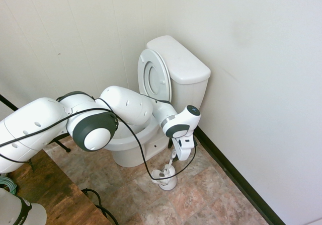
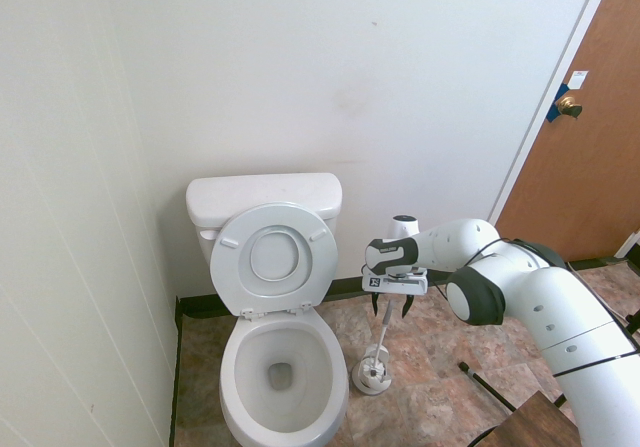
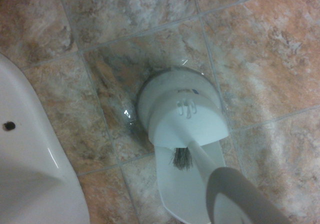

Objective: Clean the toilet

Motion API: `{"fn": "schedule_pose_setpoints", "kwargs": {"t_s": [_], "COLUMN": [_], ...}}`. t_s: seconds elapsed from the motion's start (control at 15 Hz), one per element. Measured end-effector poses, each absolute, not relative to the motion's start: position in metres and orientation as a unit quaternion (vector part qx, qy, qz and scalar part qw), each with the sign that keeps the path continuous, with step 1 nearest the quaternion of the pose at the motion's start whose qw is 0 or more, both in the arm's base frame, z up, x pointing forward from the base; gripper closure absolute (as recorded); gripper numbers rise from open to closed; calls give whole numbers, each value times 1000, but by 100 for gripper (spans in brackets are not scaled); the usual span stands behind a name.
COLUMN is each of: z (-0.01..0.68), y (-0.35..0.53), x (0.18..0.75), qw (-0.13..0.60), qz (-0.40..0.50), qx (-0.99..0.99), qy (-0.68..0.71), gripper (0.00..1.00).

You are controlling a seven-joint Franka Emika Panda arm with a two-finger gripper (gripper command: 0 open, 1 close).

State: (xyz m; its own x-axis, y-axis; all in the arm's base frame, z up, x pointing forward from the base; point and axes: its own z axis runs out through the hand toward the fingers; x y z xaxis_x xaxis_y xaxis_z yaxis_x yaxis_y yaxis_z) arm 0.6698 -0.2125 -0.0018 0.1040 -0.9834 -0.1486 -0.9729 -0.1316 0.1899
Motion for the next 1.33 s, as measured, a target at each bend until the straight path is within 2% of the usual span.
{"fn": "schedule_pose_setpoints", "kwargs": {"t_s": [1.33], "z": [-5], "y": [-210], "x": [678], "qw": [12], "qz": [-121], "qx": [741], "qy": [-661], "gripper": [100]}}
